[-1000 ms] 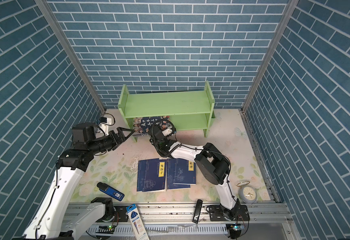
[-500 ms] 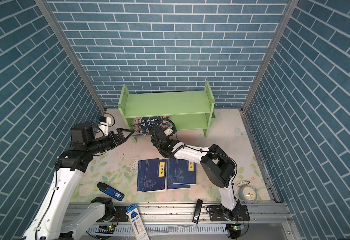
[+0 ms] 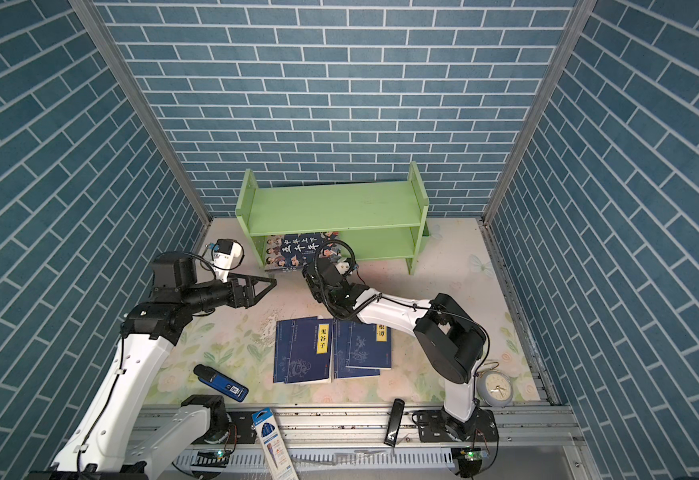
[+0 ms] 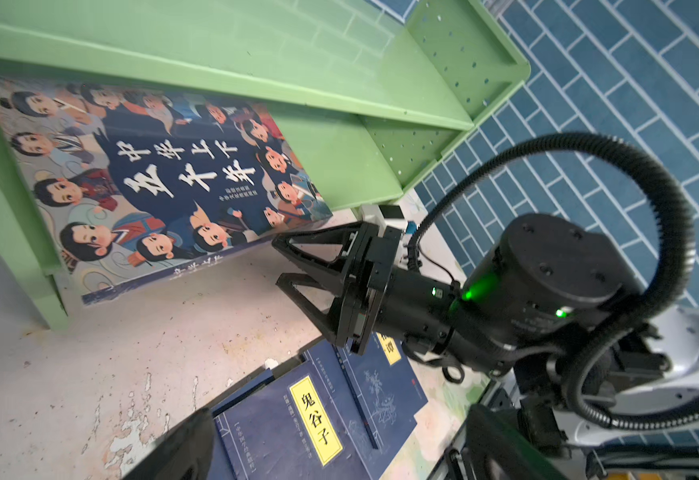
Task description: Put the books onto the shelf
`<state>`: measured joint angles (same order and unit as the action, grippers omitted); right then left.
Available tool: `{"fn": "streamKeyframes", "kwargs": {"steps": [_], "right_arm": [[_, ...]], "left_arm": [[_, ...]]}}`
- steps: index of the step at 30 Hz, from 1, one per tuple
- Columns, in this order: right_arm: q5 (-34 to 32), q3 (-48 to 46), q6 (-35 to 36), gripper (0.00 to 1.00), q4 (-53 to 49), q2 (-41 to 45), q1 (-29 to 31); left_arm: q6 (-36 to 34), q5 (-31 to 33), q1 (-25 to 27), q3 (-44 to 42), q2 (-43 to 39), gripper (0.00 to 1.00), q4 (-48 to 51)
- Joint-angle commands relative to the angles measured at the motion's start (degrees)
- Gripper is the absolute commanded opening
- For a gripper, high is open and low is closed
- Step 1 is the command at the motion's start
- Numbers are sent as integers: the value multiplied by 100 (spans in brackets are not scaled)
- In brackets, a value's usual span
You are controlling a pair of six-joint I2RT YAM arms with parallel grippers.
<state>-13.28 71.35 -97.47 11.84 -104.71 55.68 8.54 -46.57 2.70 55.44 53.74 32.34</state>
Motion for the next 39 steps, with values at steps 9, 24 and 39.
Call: {"fn": "streamKeyframes", "kwargs": {"steps": [9, 24, 39], "right_arm": [[684, -1448, 1881, 40, 200, 1225, -572], [1391, -1801, 3074, 29, 1096, 1427, -1403], [1270, -2451, 3106, 28, 3162, 1005, -1718]], "left_arm": [[-1759, 9, -24, -1037, 75, 89, -755], [-2207, 921, 380, -1819, 557, 78, -2596], [-2186, 1510, 600, -1816, 1370, 63, -3428]]}}
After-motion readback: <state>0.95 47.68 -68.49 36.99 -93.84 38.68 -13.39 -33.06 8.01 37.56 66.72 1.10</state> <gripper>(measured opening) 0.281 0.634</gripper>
